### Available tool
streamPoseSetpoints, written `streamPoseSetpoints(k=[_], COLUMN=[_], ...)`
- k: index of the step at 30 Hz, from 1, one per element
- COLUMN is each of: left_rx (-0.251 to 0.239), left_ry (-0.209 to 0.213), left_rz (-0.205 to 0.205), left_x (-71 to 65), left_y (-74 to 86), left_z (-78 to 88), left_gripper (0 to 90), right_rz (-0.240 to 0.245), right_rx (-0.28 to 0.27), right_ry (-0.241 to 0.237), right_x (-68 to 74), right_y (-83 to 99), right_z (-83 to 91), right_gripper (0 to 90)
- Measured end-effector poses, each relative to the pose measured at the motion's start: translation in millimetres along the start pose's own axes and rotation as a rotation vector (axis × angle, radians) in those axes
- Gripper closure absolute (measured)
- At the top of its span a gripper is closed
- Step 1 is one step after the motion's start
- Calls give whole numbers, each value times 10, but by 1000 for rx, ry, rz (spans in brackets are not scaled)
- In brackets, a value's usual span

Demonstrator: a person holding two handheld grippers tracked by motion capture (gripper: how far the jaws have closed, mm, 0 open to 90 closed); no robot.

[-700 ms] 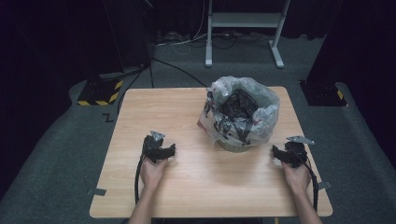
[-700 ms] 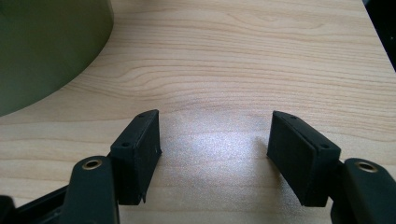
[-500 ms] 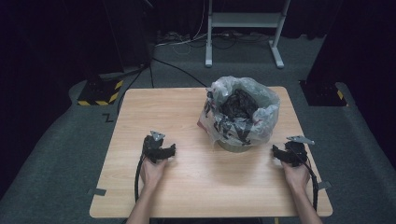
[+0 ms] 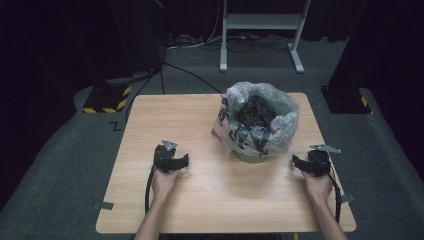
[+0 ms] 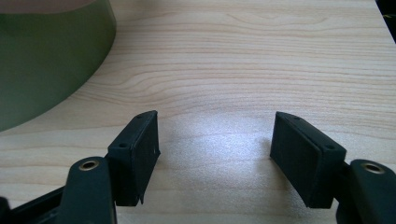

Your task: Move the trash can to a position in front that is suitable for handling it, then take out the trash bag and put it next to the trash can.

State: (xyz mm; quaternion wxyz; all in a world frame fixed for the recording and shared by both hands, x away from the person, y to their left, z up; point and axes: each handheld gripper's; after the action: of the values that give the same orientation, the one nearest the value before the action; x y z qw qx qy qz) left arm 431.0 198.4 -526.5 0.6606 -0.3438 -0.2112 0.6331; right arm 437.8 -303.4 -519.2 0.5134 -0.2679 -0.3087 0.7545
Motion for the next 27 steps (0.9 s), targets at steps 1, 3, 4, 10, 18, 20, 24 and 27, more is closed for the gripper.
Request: streamPoseSetpoints(k=[1,3,4,10,18,20,24,27], left_rx=[0,-4,-7,-10,-16,5,-25,-4], left_ry=[1,9,19,44,82,93,119,140], left_rz=[5,12,22,14,17,3,5,16], left_x=[-13,-36,-56,-168,-296,-358,-473,-507], left_y=[-2,-9,-13,-14,-41,-84,-133,-162], left_z=[-5,-15,-22,-42,-79,-113,-110,-131], left_gripper=[225,228,232,239,238,219,228,216], right_rz=[5,10,5,5,-24,-25,-40,-42], right_rx=[-2,-4,0,-19,-27,-12,-22,-39], right_ry=[-2,1,-2,-15,-22,-15,-20,-29], right_x=[2,2,-5,7,-9,-16,5,34], right_y=[-3,-16,-30,-145,-158,-193,-262,-288], right_z=[-1,0,-1,36,-13,-37,-43,-59], right_gripper=[327,326,322,327,333,326,329,335])
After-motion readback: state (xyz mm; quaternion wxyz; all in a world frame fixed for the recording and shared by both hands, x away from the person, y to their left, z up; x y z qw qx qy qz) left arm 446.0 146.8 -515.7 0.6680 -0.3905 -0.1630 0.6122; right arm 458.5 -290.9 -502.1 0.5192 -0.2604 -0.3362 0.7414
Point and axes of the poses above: each handheld gripper's, and its own axes: z roughly backward along the jaws, y roughly out of its underside, x roughly to its left, and after that the axes turned 12 degrees about z, right-handed
